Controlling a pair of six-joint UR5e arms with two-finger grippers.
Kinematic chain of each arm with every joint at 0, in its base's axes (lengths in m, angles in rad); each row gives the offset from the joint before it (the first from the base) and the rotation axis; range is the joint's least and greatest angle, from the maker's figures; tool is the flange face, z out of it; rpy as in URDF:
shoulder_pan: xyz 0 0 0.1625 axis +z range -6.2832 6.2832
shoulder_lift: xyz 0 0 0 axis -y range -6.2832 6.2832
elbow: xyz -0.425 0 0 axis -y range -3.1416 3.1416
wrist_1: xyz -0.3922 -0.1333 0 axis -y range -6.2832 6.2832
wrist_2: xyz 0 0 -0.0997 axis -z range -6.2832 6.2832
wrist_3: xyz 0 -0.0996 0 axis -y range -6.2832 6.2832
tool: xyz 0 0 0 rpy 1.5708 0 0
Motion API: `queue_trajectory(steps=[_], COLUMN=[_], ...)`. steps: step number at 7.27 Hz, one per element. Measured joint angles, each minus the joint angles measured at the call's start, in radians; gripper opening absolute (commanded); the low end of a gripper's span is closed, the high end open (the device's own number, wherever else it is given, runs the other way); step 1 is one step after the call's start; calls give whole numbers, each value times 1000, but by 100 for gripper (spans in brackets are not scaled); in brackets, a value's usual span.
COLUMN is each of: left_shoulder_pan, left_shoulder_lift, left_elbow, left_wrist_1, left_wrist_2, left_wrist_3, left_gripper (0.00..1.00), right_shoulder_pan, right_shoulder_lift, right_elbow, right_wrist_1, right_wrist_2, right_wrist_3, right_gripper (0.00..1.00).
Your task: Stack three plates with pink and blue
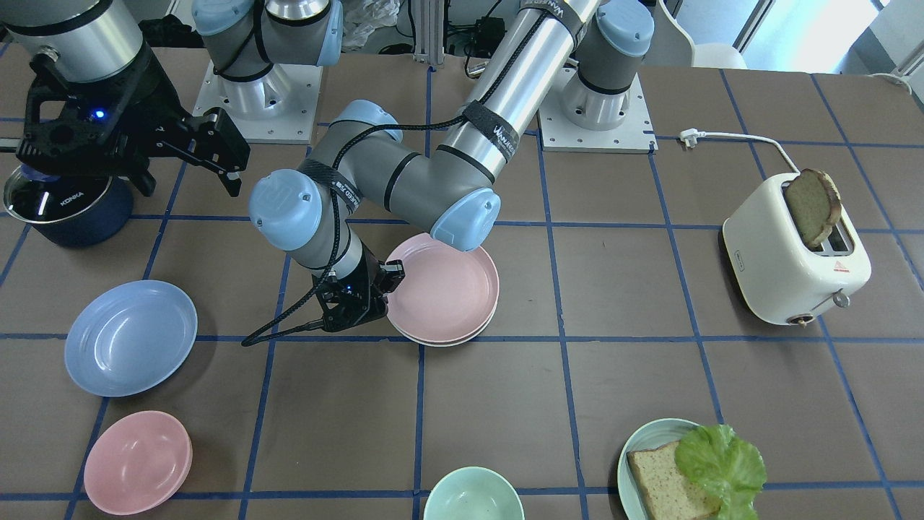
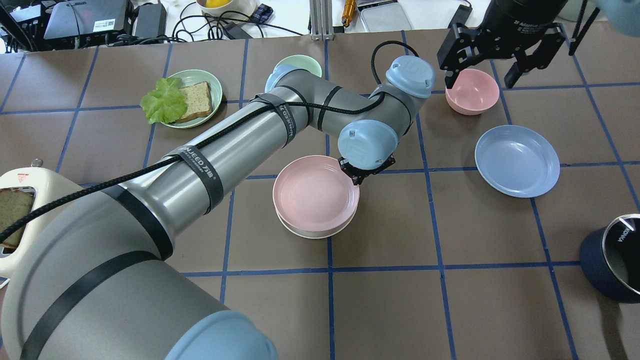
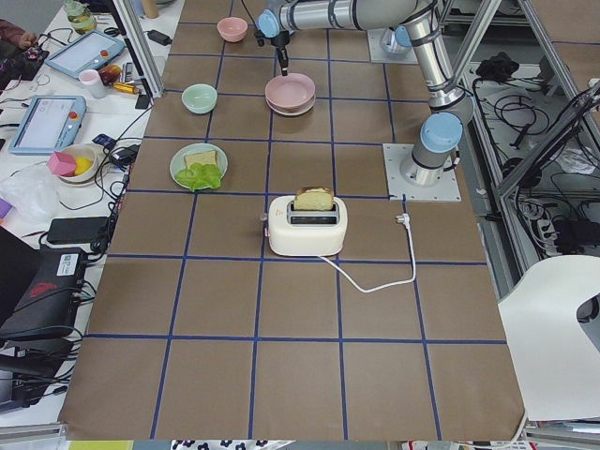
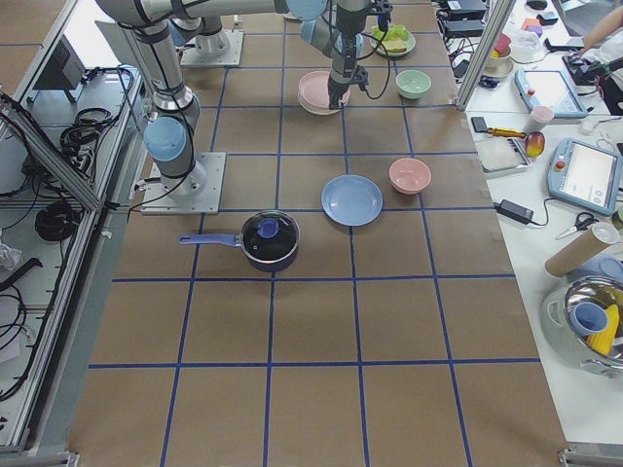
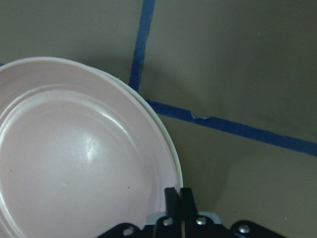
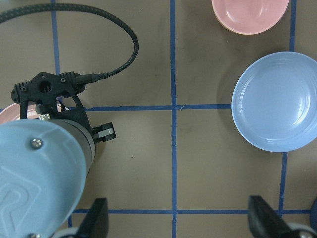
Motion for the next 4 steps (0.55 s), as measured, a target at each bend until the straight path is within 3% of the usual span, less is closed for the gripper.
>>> queue_trajectory(steps=[1, 2, 4], left_shoulder_pan=[0, 0, 0], left_shoulder_lift=[-2, -5, -9], left_elbow=[-1, 0, 1], left_wrist_1=[0, 0, 1], left_wrist_2=[0, 0, 0], left_wrist_3=[-1, -2, -3], left_gripper=[6, 25, 75], right_shoulder_pan=[-5, -12, -21], right_shoulder_lift=[2, 5, 8], right_elbow=[0, 0, 0], right_wrist_1=[0, 2, 6], right_wrist_2=[-11, -25, -38], right_wrist_3=[-8, -11, -12], right_gripper=[100, 100, 100])
